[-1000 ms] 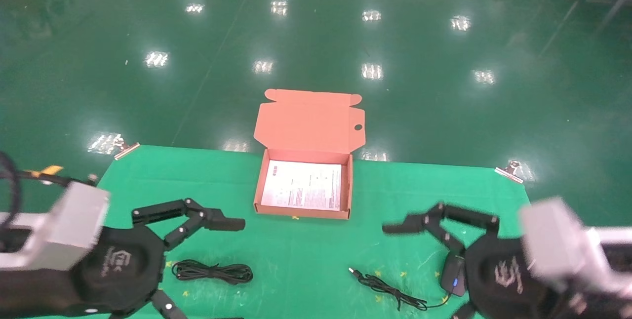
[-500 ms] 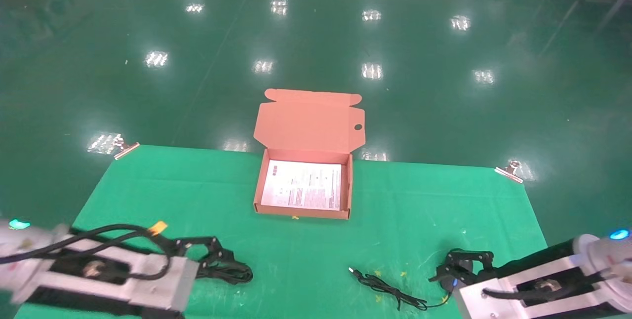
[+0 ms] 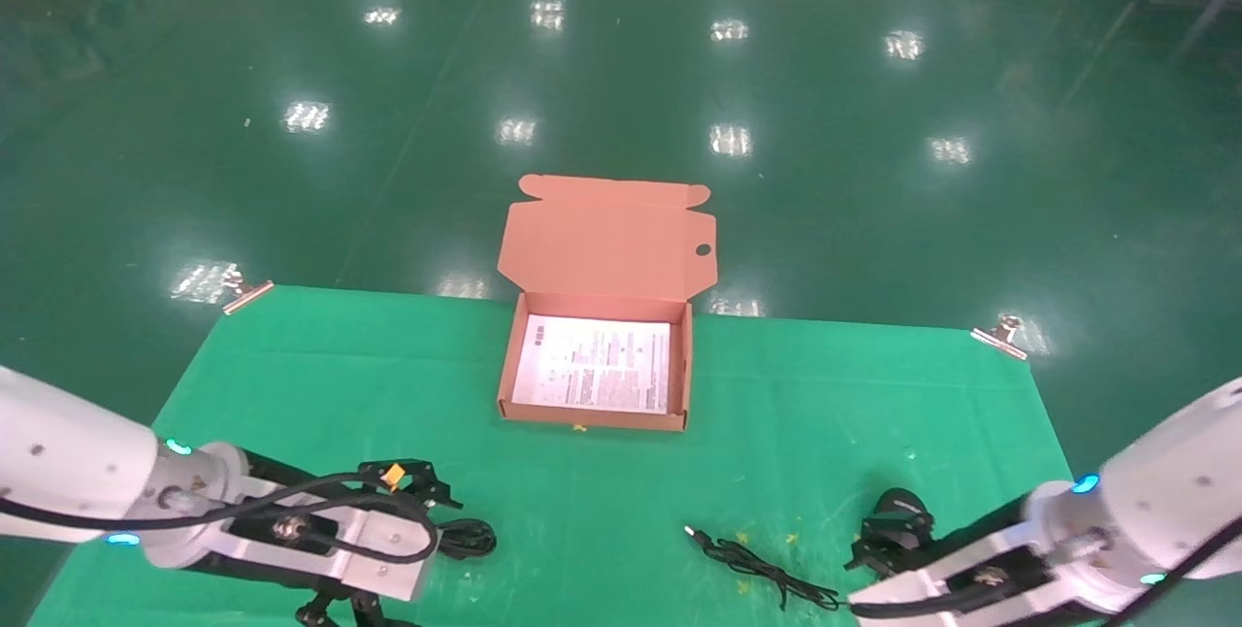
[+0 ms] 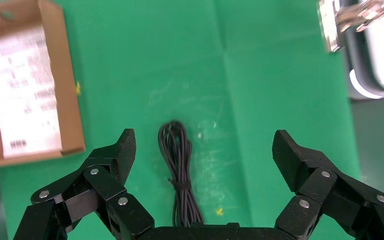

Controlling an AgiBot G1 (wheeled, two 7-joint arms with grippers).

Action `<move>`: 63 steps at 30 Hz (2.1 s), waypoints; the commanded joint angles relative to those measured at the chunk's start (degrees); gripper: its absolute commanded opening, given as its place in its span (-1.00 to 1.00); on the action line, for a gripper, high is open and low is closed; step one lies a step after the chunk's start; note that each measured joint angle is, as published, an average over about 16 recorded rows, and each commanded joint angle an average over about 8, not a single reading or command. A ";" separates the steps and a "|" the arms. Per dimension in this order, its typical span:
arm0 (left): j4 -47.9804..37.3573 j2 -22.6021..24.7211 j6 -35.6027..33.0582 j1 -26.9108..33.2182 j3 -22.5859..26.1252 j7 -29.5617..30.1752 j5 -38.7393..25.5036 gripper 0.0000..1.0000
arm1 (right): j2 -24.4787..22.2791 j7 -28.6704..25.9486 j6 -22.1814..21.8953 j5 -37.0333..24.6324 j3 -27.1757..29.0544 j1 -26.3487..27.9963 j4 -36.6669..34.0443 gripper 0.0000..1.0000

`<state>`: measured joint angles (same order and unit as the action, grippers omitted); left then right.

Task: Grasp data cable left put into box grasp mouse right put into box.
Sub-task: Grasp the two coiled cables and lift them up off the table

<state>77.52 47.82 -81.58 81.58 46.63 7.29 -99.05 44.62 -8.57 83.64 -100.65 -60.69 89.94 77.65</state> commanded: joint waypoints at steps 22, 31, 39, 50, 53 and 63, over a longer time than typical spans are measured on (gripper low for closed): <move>-17.65 9.54 8.07 -1.69 2.86 11.48 -11.88 1.00 | 4.35 -15.91 -20.26 -15.72 -1.15 -10.92 -2.09 1.00; -30.05 13.58 10.68 -0.40 2.47 10.80 -11.67 1.00 | 8.49 -15.01 -22.91 -12.12 -0.12 -11.47 -10.73 1.00; -38.98 16.47 13.42 0.98 2.55 6.93 -12.00 1.00 | 11.90 -9.30 -23.85 -9.11 -0.08 -11.42 -18.70 1.00; -45.81 19.37 16.55 2.82 3.88 1.07 -14.42 -0.25 | 15.42 -4.00 -24.63 -7.86 -0.55 -11.50 -27.43 -0.16; -46.59 19.67 16.72 3.08 4.00 0.94 -14.64 -1.00 | 15.75 -3.74 -24.85 -7.81 -0.58 -11.59 -28.26 -0.91; -46.28 19.56 16.67 3.03 4.00 0.96 -14.64 -1.00 | 15.65 -3.80 -24.80 -7.79 -0.59 -11.62 -27.94 -1.00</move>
<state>31.20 67.40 -64.89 84.63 50.63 8.24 -113.69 60.28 -12.35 58.83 -108.44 -61.28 78.33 49.65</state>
